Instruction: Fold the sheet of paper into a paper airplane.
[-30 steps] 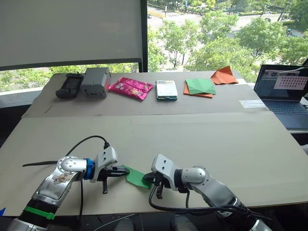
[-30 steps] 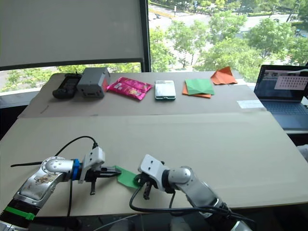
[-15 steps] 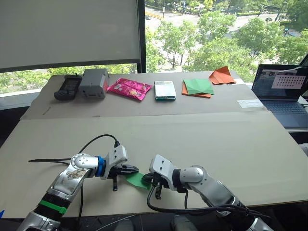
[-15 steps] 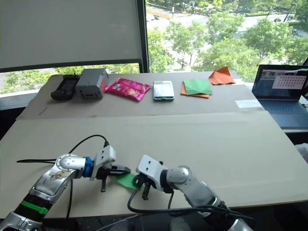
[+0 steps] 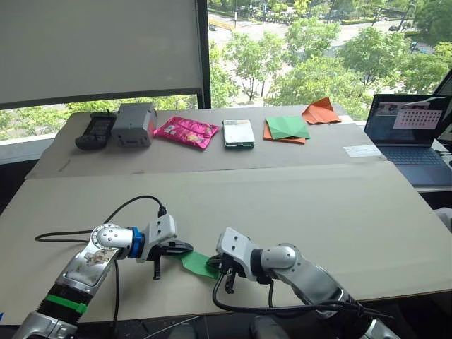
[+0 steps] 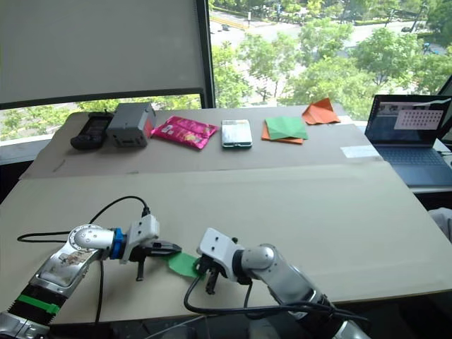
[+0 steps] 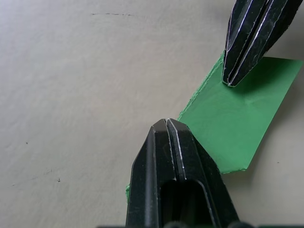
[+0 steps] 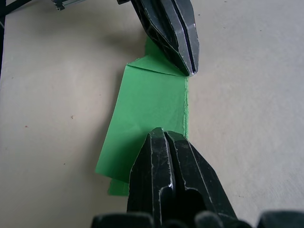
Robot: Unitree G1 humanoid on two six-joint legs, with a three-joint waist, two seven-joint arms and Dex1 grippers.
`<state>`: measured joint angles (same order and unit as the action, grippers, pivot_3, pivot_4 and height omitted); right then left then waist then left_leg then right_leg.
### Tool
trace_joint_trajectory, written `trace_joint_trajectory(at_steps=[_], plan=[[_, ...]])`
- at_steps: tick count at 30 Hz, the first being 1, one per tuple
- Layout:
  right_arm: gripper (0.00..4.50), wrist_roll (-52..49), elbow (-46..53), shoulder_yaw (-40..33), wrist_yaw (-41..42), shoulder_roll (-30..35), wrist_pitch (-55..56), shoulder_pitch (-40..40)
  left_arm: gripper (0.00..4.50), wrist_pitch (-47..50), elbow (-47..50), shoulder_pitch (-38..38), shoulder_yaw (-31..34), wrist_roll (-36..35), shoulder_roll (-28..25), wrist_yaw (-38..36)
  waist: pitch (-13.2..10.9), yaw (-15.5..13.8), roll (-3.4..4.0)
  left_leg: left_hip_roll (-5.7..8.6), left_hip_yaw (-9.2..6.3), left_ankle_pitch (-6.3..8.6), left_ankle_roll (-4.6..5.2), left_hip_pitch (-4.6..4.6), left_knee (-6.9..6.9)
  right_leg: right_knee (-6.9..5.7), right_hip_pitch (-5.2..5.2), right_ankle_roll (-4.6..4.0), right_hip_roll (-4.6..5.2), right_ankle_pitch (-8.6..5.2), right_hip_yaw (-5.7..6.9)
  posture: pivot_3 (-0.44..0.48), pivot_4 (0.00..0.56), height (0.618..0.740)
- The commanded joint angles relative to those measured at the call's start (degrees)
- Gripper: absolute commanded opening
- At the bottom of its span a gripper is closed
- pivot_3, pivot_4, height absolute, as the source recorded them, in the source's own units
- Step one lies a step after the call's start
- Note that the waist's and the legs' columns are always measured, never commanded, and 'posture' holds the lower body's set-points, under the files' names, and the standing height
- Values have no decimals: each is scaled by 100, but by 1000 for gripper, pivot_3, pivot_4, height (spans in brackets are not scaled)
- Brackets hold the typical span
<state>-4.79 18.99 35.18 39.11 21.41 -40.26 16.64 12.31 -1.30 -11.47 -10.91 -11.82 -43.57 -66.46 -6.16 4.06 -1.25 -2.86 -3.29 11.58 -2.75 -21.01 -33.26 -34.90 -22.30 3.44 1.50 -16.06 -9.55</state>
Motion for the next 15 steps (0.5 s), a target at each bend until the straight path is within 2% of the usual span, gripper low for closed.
trace_joint_trajectory(at_steps=[1,15], plan=[[28,143,-402,103,-40,143,-431,-124,0,71,-303,240,54,186,-191,40,1,0,1,0,0,0,0,0,0,0,0,0,0,0,0,0,150,740],[28,135,-437,113,-1,146,-461,-60,0,-115,-640,361,321,239,-354,2,2,0,8,-1,1,2,-4,3,4,0,-3,-1,1,-1,0,0,150,740]])
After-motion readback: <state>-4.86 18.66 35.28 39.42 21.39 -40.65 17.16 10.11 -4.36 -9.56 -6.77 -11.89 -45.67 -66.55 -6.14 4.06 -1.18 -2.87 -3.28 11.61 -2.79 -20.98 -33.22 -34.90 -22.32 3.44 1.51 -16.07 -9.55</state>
